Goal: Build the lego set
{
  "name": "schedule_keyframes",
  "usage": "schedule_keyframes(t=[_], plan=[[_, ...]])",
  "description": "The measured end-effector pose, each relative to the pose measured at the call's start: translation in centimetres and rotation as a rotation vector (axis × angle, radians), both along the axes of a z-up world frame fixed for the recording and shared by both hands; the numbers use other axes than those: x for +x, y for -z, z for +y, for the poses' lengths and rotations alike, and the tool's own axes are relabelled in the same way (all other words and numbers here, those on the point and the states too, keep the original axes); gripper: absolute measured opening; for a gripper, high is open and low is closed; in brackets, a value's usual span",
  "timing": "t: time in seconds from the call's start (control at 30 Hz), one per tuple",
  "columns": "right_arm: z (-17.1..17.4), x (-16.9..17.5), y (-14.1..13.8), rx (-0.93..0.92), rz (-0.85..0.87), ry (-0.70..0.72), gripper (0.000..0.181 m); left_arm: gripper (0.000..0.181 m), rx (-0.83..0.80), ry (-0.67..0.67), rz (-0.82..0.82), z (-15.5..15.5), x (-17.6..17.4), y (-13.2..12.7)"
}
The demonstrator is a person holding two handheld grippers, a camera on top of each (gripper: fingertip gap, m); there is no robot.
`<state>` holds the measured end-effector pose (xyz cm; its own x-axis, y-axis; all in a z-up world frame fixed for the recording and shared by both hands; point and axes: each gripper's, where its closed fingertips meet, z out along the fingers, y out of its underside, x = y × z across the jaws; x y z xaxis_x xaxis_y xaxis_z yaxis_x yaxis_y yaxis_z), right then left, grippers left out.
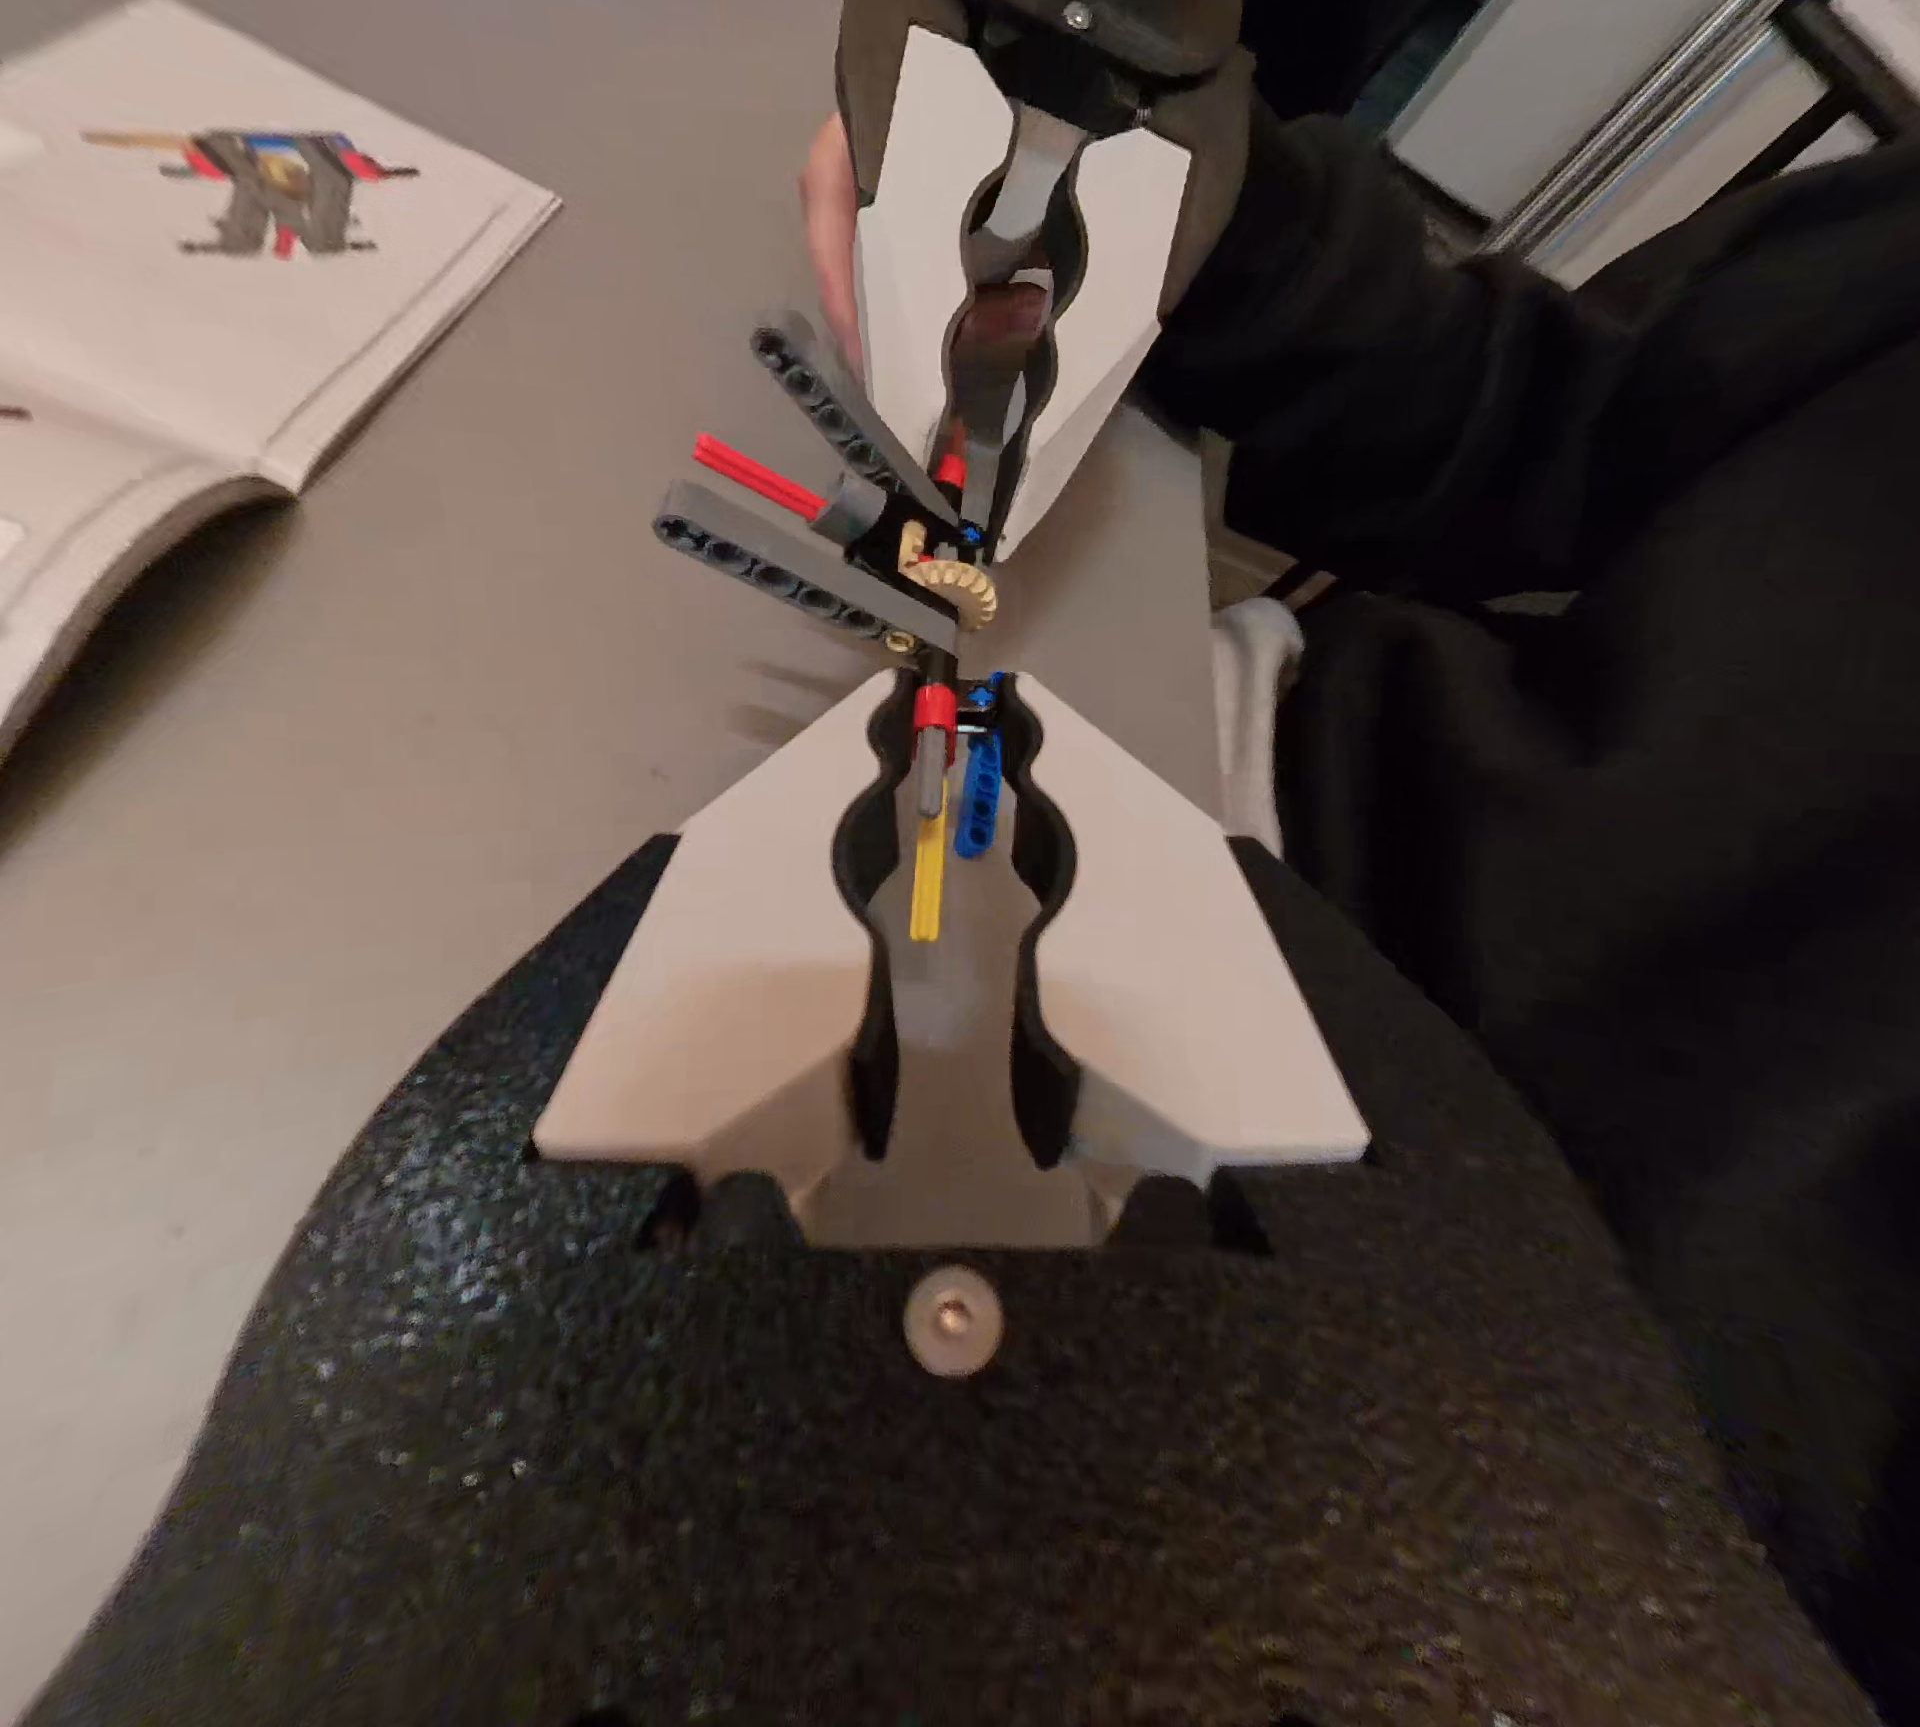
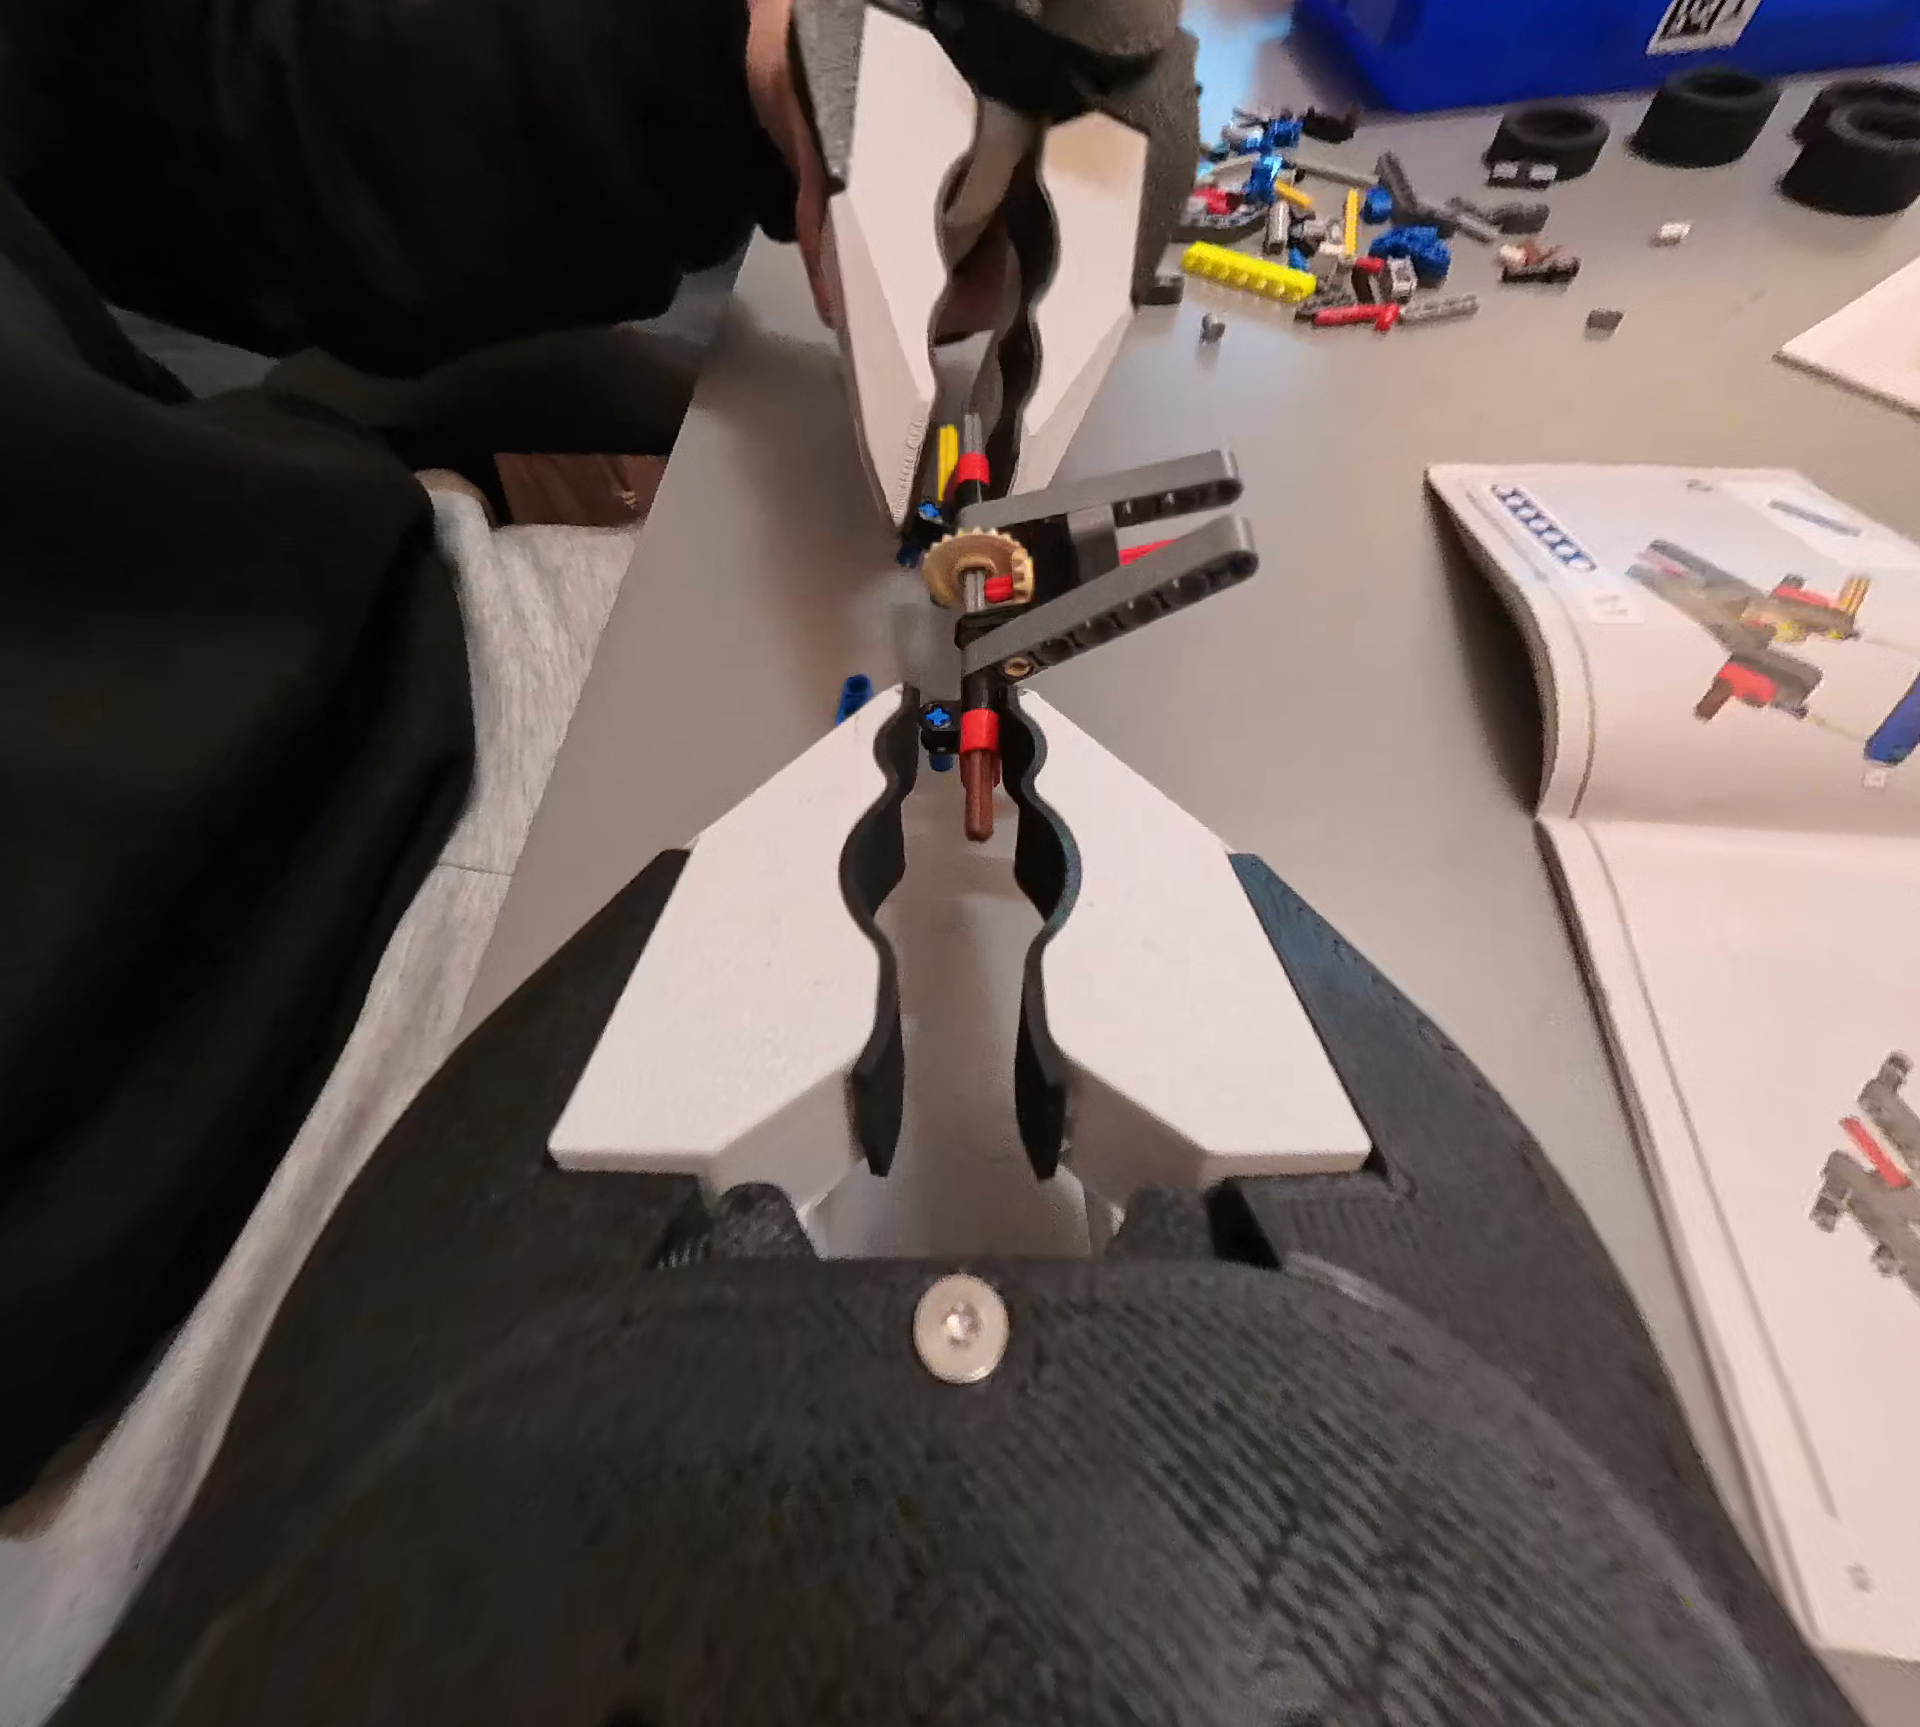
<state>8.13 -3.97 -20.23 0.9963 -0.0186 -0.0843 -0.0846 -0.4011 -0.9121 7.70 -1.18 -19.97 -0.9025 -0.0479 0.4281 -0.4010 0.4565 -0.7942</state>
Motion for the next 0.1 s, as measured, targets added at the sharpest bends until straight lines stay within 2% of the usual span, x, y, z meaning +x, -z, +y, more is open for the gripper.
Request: schedule_keyframes(t=[0.1], plan=[[-0.09, -0.47, 0.42, -0.012, 0.042, 0.027, 0.013, 0.014, -0.001, 0.002, -0.090, -0.15, -0.48, 0.48]])
